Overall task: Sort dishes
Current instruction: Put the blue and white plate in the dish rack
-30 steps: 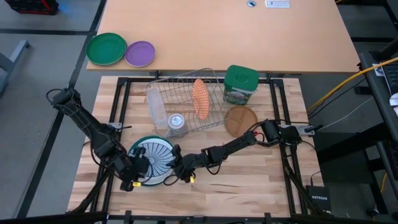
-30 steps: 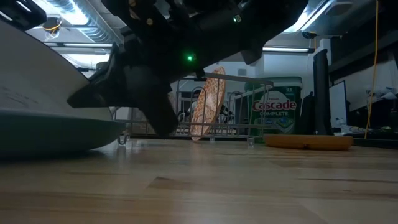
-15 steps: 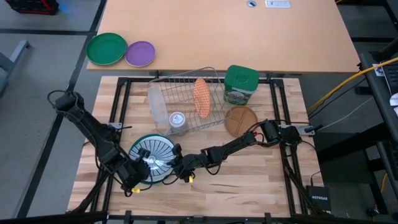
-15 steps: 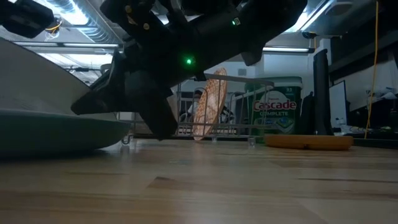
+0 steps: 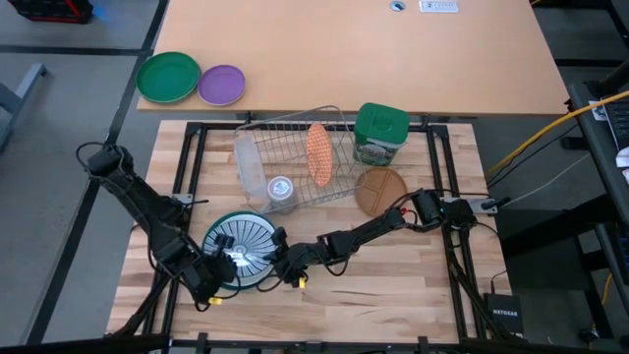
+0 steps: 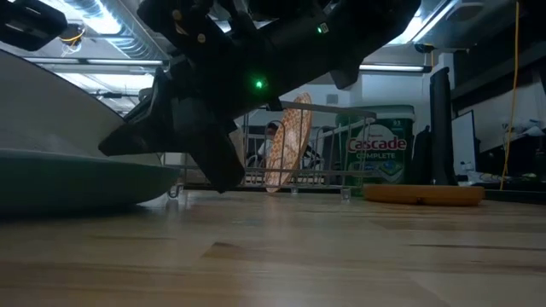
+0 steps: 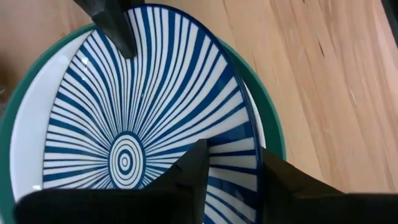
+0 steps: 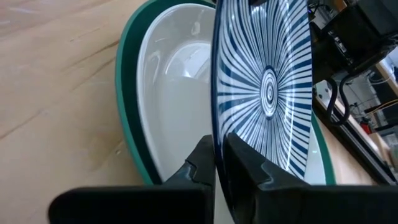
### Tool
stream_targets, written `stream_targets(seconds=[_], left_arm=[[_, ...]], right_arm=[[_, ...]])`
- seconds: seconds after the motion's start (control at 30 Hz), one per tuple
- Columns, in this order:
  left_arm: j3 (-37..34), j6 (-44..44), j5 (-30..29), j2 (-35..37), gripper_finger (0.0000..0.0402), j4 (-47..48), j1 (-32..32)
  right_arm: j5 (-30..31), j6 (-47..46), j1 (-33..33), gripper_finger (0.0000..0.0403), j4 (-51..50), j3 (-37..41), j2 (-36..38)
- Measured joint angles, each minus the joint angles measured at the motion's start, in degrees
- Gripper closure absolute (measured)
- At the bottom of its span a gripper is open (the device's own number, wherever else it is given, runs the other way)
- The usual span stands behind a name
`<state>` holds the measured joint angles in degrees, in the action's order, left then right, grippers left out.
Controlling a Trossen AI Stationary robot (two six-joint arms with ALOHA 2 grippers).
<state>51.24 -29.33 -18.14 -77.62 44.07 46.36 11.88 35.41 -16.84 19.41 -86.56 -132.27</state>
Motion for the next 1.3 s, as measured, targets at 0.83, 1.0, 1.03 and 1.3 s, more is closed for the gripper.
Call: stream_targets(seconds=[0.83,1.0,1.03,1.3], left_arm=[[-0.09,1.8,-1.85,-0.01,0.0365,-2.09,1.95],[-0.07,-0.75,-2.24,-0.05,0.0365,-3.58,1.95],[-0.07,-1.17,-2.24,-0.04,0.0365,-3.64,1.95],[-0.03,-2.82,-2.26,0.26,0.0365,-5.89,2.02]], right_arm=[[-0.46,2.19,-0.02,0.0351,-0.12,-0.04,0.02],[-0.5,2.21,-0.02,0.0321,0.4,-0.24,0.04],[-0.47,2.21,-0.04,0.0311,0.52,-0.26,0.1],[0.36,2.37,-0.09,0.0251,0.71,-0.31,0.2]])
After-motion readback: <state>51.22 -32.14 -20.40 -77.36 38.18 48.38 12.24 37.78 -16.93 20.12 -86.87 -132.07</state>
